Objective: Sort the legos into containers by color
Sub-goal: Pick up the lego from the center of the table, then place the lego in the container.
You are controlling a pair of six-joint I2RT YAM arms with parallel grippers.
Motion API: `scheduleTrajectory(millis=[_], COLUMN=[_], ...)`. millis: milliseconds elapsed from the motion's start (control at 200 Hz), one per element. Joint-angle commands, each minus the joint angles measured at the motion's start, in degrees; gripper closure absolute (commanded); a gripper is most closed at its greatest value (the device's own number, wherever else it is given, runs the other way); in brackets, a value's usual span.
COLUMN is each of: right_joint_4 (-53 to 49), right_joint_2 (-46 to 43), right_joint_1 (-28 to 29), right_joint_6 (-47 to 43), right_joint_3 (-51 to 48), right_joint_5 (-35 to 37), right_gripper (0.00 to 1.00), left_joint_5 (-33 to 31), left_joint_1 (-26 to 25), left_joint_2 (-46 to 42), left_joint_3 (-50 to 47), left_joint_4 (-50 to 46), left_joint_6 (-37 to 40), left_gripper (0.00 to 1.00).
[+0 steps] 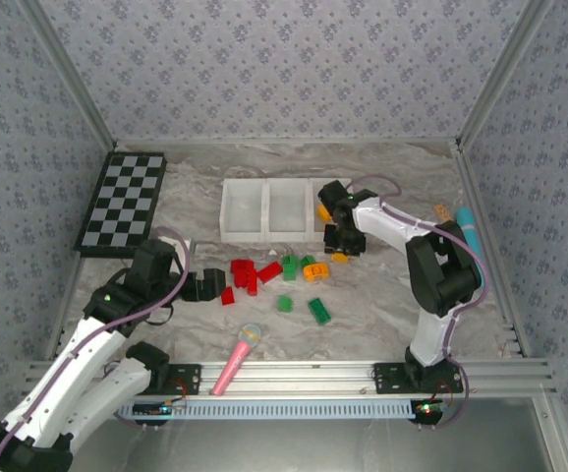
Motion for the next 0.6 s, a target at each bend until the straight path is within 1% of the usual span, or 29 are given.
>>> scheduleTrajectory(millis=[0,115,210,310,595], right_joint_4=[-4.51,-6.37,-7.57,-8.99,-12.80], right_joint_2=[-5.46,-6.77,-5.70,-1.50,15.03], right_joint_1=[1.55,2.45,2.07,-0.12,-6.61], right_joint_6=[-1.28,-2.55,-5.42,-8.44,-12.40], right_joint_3=[5.89,11.42,16.09,22.39,39.97], right_joint_5=[2.38,2.81,2.19,2.01,-3.94], right_gripper=[0.64,0.64,0.64,0.64,0.66], left_joint_5=[-0.39,-0.48,-0.48,-0.48,-1.07], left_joint_1=[-0.37,-0.39,-0.38,-0.33,-0.57], left_joint_2=[-0.63,-0.79,-0.97,-1.06,-1.63], left_joint_3=[1.08,1.06,1.08,1.08,0.99], left_joint_4=[0.20,0.20,0.26,0.23,0.16], left_joint_6=[0.62,0.70,0.71,0.71,0.71], left_gripper=[0.00,0.00,0.00,0.00,0.00])
